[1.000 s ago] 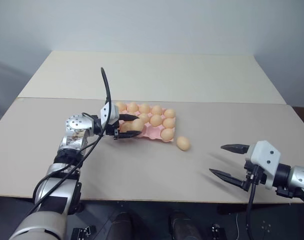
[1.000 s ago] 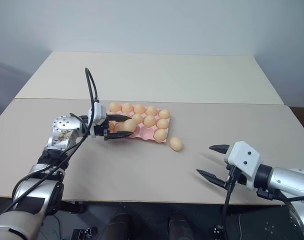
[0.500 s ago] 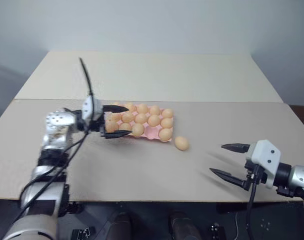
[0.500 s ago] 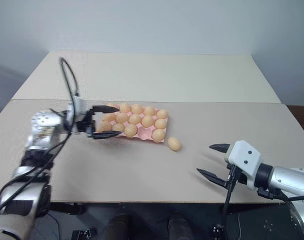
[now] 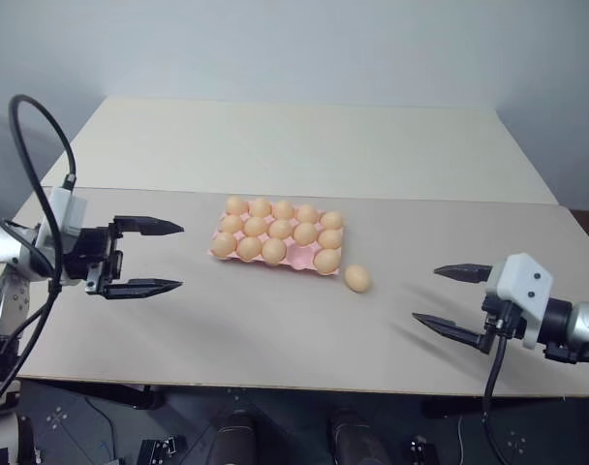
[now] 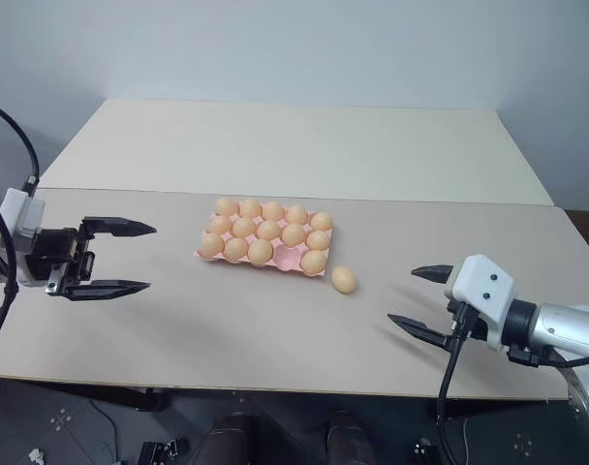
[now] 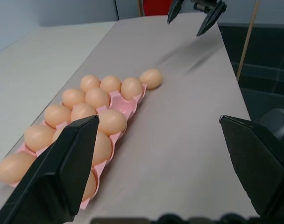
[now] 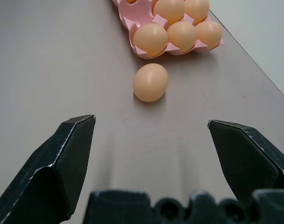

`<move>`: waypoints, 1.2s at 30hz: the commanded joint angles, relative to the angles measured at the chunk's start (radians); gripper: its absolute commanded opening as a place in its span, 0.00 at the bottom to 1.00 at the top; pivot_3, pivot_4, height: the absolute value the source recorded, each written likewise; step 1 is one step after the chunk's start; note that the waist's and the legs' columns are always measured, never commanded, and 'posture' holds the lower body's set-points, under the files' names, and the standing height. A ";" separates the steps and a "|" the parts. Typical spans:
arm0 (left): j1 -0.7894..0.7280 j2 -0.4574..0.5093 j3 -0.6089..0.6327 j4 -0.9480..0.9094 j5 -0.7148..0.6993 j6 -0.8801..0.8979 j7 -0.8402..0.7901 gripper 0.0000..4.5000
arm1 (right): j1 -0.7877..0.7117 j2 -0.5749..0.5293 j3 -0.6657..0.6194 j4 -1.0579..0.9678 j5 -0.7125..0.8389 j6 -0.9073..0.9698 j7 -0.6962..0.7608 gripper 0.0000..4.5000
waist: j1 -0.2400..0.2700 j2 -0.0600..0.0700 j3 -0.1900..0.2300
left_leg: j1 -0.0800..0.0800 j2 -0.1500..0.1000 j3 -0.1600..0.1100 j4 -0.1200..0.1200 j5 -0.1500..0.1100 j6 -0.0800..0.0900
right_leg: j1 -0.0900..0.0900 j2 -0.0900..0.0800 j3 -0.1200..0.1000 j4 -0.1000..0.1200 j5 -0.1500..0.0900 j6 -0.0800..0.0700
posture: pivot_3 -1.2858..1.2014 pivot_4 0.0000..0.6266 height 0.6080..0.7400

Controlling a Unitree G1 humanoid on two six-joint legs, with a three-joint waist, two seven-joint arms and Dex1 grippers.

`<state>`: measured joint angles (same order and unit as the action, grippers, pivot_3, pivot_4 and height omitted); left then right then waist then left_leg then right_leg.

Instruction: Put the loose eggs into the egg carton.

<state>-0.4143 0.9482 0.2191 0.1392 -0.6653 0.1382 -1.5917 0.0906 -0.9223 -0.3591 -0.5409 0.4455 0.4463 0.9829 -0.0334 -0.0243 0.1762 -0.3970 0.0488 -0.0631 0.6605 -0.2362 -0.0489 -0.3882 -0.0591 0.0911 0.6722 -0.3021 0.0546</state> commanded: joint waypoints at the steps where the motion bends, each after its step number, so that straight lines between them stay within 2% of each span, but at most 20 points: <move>1: 0.011 -0.003 0.027 -0.055 -0.014 0.015 0.008 1.00 | -0.033 -0.022 0.003 0.001 0.013 -0.003 0.009 1.00 | -0.003 0.000 0.000 | 0.000 0.000 0.000 0.000 0.000 0.000 | 0.000 0.000 0.000 0.000 0.000 0.000 | 0.52 0.24 1.00; 6: 0.013 -0.016 0.010 -0.067 -0.002 0.017 0.012 1.00 | -0.108 -0.026 0.062 0.005 0.035 0.088 -0.028 1.00 | -0.009 0.000 0.000 | 0.000 0.000 0.000 0.000 0.000 0.000 | 0.000 0.000 0.000 0.000 0.000 0.000 | 0.52 0.24 1.00; 13: -0.012 -0.042 -0.005 -0.069 0.001 0.029 0.017 1.00 | -0.334 0.046 0.290 0.049 -0.029 0.219 -0.145 1.00 | -0.012 0.000 0.000 | 0.000 0.001 0.000 0.000 0.000 0.000 | -0.001 0.001 0.000 0.001 0.000 0.000 | 0.52 0.24 1.00; 17: 0.002 -0.047 -0.017 -0.065 0.033 0.001 0.012 1.00 | -0.466 0.126 0.462 0.108 -0.117 0.279 -0.220 1.00 | -0.012 0.000 0.000 | -0.001 0.000 0.000 0.000 0.000 0.000 | -0.002 0.000 0.000 0.000 0.000 0.000 | 0.52 0.24 1.00; 20: 0.009 -0.050 -0.009 -0.081 0.030 0.010 0.017 1.00 | -0.513 0.173 0.541 0.164 -0.187 0.287 -0.267 1.00 | -0.011 0.000 0.000 | -0.002 0.000 0.000 0.000 0.000 0.000 | -0.003 0.001 0.000 0.001 0.000 0.000 | 0.52 0.24 1.00; 31: 0.037 -0.049 -0.006 -0.097 0.042 0.001 0.030 1.00 | -0.523 0.247 0.569 0.222 -0.233 0.280 -0.279 1.00 | -0.010 0.001 0.000 | -0.002 0.000 0.000 0.000 0.000 0.000 | -0.004 0.000 0.000 0.001 0.000 0.000 | 0.52 0.24 1.00; 34: 0.037 -0.052 -0.009 -0.096 0.047 -0.006 0.035 1.00 | -0.516 0.256 0.571 0.227 -0.236 0.280 -0.276 0.87 | -0.011 0.001 0.000 | -0.002 0.000 0.000 0.000 0.000 0.000 | -0.004 0.000 0.000 0.001 0.000 0.000 | 0.52 0.24 1.00; 36: 0.037 -0.054 -0.010 -0.097 0.049 -0.007 0.038 1.00 | -0.515 0.264 0.576 0.238 -0.248 0.285 -0.288 0.72 | -0.011 0.001 0.000 | -0.002 0.000 0.000 0.000 0.000 0.000 | -0.004 0.000 0.000 0.001 0.000 0.000 | 0.52 0.24 1.00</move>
<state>-0.3773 0.8928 0.1930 0.0719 -0.6162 0.1479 -1.5596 -0.4177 -0.6649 0.2227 -0.2979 0.2080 0.7290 0.7042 -0.0441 -0.0236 0.1766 -0.3991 0.0490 -0.0636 0.6603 -0.2362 -0.0489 -0.3921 -0.0587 0.0910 0.6735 -0.3021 0.0542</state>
